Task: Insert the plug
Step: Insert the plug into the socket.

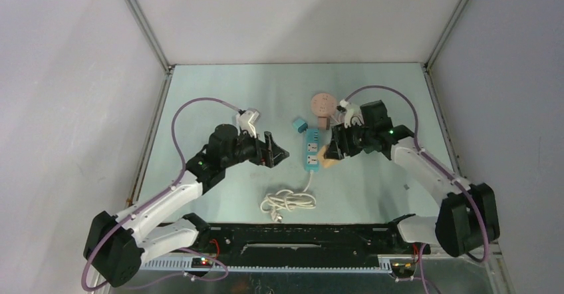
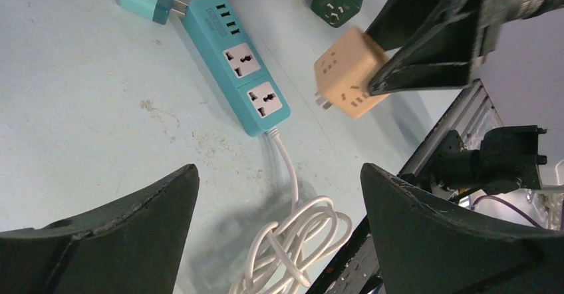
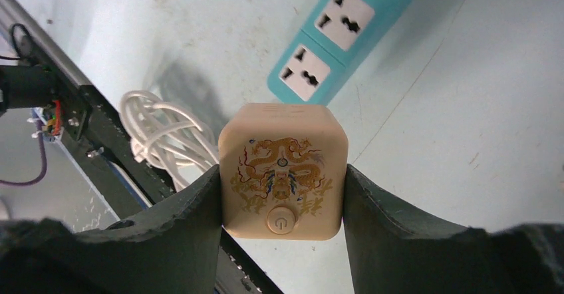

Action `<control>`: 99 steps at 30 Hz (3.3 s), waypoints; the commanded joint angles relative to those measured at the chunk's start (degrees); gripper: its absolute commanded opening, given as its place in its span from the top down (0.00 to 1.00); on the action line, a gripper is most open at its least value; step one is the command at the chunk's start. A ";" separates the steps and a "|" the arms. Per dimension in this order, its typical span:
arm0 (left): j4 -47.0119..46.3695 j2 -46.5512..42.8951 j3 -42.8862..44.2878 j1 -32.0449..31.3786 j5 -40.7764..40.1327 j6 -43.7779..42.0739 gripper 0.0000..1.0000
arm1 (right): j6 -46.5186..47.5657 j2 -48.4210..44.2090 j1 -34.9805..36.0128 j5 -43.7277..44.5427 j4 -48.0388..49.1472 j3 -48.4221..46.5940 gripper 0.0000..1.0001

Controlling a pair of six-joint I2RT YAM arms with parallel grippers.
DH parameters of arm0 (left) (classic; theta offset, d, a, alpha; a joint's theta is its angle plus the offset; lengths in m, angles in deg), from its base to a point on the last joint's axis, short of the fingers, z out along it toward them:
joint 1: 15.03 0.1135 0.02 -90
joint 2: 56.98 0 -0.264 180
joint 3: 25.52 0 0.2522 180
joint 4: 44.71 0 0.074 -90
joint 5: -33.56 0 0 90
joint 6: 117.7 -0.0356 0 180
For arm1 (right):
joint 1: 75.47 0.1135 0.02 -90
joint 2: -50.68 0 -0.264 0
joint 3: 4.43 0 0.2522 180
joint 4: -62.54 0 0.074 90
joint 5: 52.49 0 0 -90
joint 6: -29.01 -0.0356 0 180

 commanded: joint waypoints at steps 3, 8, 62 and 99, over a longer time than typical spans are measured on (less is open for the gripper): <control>-0.85 -4.21 -0.80 0.49 -0.14 -3.67 0.05 | 12.17 -8.18 -1.66 -9.41 -3.00 -6.10 1.00; -1.25 -8.07 -0.89 0.57 0.17 -5.18 0.04 | 15.63 -12.93 -2.21 -14.74 -2.18 -8.34 1.00; -1.29 -13.64 -4.22 1.75 -4.15 -6.40 0.02 | 39.89 11.13 11.19 5.60 -12.87 -22.29 1.00; 3.21 48.71 31.19 -6.76 -9.95 -2.35 0.07 | 11.21 -16.48 -0.70 25.42 -8.62 -9.67 1.00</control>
